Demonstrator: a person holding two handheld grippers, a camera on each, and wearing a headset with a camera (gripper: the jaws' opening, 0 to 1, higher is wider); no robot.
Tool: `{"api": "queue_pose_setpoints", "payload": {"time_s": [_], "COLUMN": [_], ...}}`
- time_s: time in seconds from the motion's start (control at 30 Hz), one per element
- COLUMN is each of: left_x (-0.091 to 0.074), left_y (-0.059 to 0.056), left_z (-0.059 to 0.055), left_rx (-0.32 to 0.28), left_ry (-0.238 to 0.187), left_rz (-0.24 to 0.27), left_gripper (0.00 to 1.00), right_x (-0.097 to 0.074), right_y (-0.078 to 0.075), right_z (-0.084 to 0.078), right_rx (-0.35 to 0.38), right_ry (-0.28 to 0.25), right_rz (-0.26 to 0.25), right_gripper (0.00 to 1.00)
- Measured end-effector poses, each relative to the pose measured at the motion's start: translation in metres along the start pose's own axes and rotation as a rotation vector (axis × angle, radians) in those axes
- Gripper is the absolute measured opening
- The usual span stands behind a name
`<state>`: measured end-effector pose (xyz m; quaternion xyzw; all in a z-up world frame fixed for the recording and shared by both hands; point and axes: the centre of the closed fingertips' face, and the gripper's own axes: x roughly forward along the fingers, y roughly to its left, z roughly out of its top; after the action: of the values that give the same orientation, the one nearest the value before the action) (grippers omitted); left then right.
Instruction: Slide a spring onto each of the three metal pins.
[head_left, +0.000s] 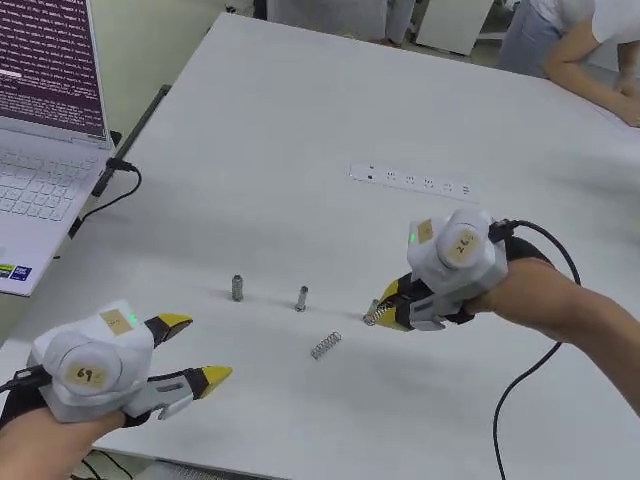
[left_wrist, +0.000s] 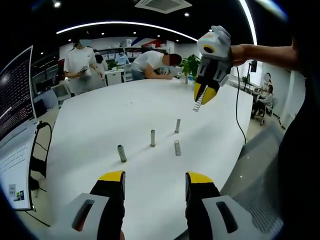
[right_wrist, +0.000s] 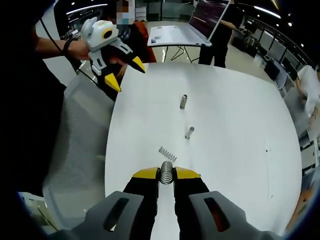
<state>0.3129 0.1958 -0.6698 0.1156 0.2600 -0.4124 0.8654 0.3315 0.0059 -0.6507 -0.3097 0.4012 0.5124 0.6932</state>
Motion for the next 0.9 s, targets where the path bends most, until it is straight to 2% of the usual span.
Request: {"api": "queue_pose_setpoints", "payload": {"time_s": [0.57, 0.9], "left_x": [-0.01, -0.013], "left_y": [0.011, 0.014], "left_z": [-0.004, -0.006], "left_rx": [-0.033, -0.04], "left_ry": [-0.013, -0.014], "left_rz": [0.033, 0.036], "left_gripper": [0.45, 0.46], "right_x": [0.019, 0.033], "right_y": [-0.022, -0.035], "right_z": [0.039, 0.053], "right_rx": [-0.053, -0.057], "right_ry": [0.005, 0.01], "right_rz": [0.025, 0.035], "right_gripper": [0.08, 0.08]}}
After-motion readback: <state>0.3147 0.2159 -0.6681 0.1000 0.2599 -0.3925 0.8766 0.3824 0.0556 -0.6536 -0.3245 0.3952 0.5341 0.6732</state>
